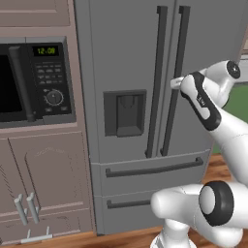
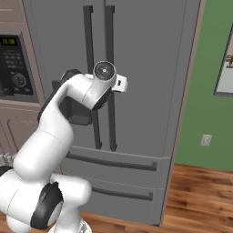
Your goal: Retrieve the fish from the fridge and place it on the saucepan with marinade on the stove.
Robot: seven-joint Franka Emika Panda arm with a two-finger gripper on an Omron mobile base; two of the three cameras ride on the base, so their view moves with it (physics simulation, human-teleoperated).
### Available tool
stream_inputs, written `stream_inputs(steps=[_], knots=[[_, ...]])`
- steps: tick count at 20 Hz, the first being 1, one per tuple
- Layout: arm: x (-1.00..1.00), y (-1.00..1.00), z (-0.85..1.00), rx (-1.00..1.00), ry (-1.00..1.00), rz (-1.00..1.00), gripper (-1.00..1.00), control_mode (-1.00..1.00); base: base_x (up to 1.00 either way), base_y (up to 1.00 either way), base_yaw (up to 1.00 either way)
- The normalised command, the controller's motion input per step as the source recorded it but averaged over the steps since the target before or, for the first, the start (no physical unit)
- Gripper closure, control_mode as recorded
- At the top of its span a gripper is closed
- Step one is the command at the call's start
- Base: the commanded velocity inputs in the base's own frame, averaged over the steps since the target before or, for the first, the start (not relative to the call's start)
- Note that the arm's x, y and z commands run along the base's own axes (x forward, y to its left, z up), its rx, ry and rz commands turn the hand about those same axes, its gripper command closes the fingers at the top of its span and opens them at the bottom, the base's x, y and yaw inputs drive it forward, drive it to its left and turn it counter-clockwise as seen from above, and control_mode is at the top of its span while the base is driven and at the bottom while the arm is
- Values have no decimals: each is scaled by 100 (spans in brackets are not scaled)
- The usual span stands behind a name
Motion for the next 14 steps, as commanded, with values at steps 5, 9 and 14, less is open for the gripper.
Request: stream_inputs(steps=[5,9,14], knots=[[51,-1,0,0,0,0,-100,-100,0,0,0],[53,-11,0,0,0,0,-100,-100,0,0,0],[58,-9,0,0,0,0,-100,-100,0,0,0]])
